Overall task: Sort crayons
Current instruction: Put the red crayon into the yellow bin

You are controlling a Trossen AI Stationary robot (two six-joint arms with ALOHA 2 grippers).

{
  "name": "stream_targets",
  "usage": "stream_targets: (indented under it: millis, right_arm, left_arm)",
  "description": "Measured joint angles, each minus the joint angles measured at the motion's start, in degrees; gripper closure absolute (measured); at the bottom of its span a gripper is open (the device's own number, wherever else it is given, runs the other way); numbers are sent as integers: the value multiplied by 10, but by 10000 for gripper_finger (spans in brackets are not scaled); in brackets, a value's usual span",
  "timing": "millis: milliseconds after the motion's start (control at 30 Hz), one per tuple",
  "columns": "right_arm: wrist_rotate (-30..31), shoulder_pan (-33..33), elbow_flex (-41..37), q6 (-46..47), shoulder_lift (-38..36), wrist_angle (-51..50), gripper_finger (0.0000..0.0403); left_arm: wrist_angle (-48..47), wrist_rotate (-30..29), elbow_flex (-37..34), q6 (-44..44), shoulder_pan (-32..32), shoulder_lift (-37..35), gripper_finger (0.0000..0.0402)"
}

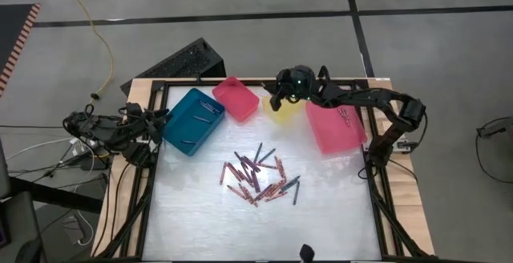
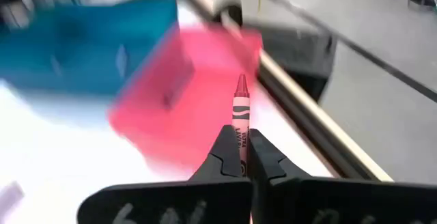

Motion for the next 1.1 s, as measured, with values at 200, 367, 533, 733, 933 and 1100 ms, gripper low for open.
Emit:
stream_targets:
  millis: [200, 367, 533, 733, 933, 1100]
  right_arm:
    - [-4, -29, 0, -80, 1, -110, 403]
    - [-4, -42, 0, -121, 1, -141, 403]
    - [-4, -50, 0, -163, 1, -169, 403]
    - [-4, -57, 0, -169, 1, -177, 396]
    - [-4, -56, 0, -175, 2, -177, 368]
    - [-4, -56, 0, -176, 2, -191, 350]
  left_arm:
    - [0, -37, 0, 26, 0, 0, 256]
    - [0, -85, 0, 30, 0, 0, 256]
    - [0, -82, 0, 25, 0, 0, 256]
    - [-3, -80, 0, 24, 0, 0, 256]
    - [-3, -79, 0, 24, 0, 0, 256]
    - [-4, -80, 0, 23, 0, 0, 256]
